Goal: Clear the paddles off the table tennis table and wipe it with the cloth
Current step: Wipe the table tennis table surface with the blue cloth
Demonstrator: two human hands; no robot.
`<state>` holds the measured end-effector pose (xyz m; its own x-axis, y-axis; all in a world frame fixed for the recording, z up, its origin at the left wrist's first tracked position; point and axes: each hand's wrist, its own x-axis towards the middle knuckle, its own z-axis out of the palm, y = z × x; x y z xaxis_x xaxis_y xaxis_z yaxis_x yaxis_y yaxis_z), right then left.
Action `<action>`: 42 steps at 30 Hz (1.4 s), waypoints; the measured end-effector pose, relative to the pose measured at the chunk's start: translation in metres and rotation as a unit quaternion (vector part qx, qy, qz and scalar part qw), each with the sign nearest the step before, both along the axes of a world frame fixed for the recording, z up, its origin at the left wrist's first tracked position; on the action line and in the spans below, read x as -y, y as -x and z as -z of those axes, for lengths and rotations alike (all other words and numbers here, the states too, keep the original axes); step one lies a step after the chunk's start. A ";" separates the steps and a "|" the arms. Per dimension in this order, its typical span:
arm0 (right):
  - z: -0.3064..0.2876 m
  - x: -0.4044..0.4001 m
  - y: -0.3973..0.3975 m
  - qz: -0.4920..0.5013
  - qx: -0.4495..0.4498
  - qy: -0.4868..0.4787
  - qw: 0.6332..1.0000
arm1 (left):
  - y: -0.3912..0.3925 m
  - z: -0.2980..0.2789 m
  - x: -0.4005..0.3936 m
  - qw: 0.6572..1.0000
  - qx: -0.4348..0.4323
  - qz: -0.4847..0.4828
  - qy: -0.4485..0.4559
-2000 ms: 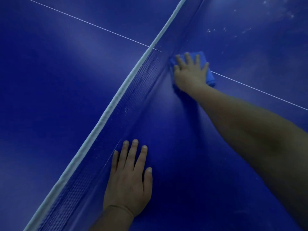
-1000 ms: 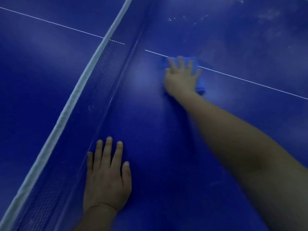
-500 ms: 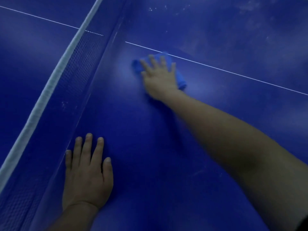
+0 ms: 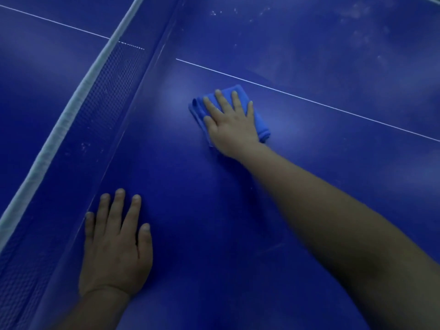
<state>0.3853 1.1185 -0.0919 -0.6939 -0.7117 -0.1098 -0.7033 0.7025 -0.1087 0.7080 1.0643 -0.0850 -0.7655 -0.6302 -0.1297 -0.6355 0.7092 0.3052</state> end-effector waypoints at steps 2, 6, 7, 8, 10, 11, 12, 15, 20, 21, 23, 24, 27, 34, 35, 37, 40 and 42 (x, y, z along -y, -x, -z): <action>-0.003 -0.042 0.046 0.076 -0.039 -0.027 0.996 | 0.000 0.000 0.000 1.000 0.000 -0.003 0.002; -0.014 -0.136 0.120 0.446 0.018 -0.007 0.895 | 0.000 0.002 -0.001 1.000 0.002 -0.003 0.004; -0.017 -0.138 0.121 0.481 0.028 -0.002 0.877 | 0.000 0.001 -0.001 1.000 0.003 -0.003 0.005; -0.018 -0.130 0.114 0.473 0.030 0.002 0.880 | 0.000 0.001 -0.001 1.000 0.005 -0.003 0.005; -0.015 -0.099 0.081 0.363 0.026 0.010 0.932 | 0.000 0.000 -0.002 1.000 0.004 -0.007 0.003; -0.012 -0.083 0.053 0.271 0.016 0.008 0.963 | 0.000 0.000 -0.003 1.000 -0.001 -0.008 0.001; -0.007 -0.072 0.016 0.160 -0.002 0.006 0.987 | 0.000 0.000 -0.003 1.000 -0.005 -0.008 0.000; 0.001 -0.093 -0.116 -0.236 0.000 0.020 0.972 | -0.002 0.002 -0.002 1.000 -0.015 -0.006 0.002; -0.006 -0.141 -0.048 -0.319 -0.030 -0.002 0.947 | -0.003 0.005 -0.001 1.000 -0.019 -0.008 0.012; -0.008 -0.136 -0.010 -0.211 -0.043 -0.015 0.976 | -0.003 0.005 -0.001 1.000 -0.018 -0.008 0.013; -0.016 -0.130 0.057 0.019 -0.032 -0.041 0.998 | -0.003 0.004 -0.001 1.000 -0.016 -0.007 0.012; -0.021 -0.127 0.075 0.110 -0.012 -0.029 0.993 | -0.004 0.004 -0.001 1.000 -0.015 -0.006 0.012; -0.017 -0.115 0.048 0.145 -0.014 -0.016 0.989 | -0.004 0.002 -0.002 1.000 -0.014 -0.009 0.012; -0.005 -0.155 -0.082 -0.387 -0.009 -0.011 0.922 | -0.004 0.002 -0.003 1.000 -0.011 -0.008 0.001; -0.007 -0.147 -0.057 -0.381 -0.022 -0.012 0.924 | -0.004 0.002 -0.003 1.000 -0.013 -0.010 0.000; -0.011 -0.123 0.005 -0.216 -0.048 -0.022 0.975 | -0.003 0.002 -0.001 1.000 -0.007 -0.009 0.001; -0.024 -0.110 0.082 0.169 -0.016 -0.019 0.985 | -0.004 0.002 -0.001 1.000 0.000 -0.007 0.007; -0.027 -0.105 0.075 0.295 0.015 0.008 0.955 | -0.004 0.002 -0.001 1.000 0.000 -0.006 0.009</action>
<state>0.3100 1.2238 -0.0650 -0.9713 -0.1999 -0.1286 -0.1821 0.9736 -0.1380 0.7119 1.0650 -0.0872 -0.7581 -0.6414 -0.1179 -0.6437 0.7070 0.2927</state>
